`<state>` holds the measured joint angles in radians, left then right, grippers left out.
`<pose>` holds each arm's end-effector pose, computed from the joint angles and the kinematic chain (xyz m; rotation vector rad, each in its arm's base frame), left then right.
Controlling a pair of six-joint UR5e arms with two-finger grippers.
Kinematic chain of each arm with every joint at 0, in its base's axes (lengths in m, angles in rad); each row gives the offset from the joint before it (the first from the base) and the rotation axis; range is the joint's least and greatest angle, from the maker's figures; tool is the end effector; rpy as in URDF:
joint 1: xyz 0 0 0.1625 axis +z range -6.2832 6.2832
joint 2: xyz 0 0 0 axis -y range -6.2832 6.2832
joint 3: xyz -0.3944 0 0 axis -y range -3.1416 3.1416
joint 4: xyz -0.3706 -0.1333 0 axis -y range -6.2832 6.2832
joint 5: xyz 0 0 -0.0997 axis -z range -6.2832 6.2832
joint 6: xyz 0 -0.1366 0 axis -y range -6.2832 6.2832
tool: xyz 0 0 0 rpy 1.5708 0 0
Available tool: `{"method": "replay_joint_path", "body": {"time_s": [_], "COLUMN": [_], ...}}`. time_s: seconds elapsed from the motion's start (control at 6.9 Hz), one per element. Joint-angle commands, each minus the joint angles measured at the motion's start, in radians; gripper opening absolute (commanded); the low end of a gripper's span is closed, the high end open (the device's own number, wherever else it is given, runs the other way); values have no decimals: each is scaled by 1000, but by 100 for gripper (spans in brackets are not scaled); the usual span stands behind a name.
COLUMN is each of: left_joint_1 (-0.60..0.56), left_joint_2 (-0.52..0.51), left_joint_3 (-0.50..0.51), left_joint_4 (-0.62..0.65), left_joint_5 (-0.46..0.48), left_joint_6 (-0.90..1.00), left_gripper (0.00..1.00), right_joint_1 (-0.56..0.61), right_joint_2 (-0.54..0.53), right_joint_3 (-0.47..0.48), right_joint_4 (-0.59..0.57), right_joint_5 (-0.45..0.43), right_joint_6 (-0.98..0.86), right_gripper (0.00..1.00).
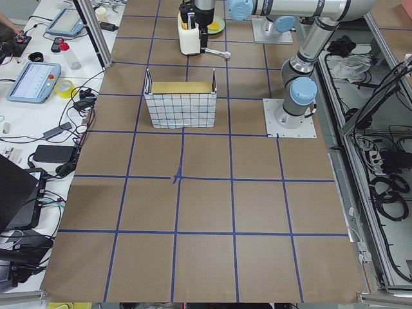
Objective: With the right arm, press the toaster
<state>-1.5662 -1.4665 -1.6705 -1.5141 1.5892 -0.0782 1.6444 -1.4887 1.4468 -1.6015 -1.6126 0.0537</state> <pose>-0.1288 -0.4380 0.4262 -0.1302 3.1213 -0.0968 0.1649 -0.5012 0.4422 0.0285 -3.1022 0.1166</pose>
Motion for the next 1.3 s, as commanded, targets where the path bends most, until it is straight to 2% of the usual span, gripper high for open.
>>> {"method": "replay_joint_path", "body": {"time_s": [0.0, 0.72, 0.87, 1.01, 1.16], "left_joint_1": [0, 0, 0, 0, 2], "left_joint_2": [0, 0, 0, 0, 0], "left_joint_3": [0, 0, 0, 0, 0], "left_joint_4": [0, 0, 0, 0, 0], "left_joint_5": [0, 0, 0, 0, 0], "left_joint_6": [0, 0, 0, 0, 0], "left_gripper": [100, 100, 100, 100, 100], "right_joint_1": [0, -1, -3, -15, -18], "right_joint_2": [1, 2, 2, 4, 4], "right_joint_3": [0, 1, 3, 0, -3], "right_joint_4": [0, -12, -38, -25, -9], "right_joint_5": [2, 6, 8, 26, 31], "right_joint_6": [-1, 12, 15, 15, 15], "right_gripper": [100, 100, 70, 1, 0]}}
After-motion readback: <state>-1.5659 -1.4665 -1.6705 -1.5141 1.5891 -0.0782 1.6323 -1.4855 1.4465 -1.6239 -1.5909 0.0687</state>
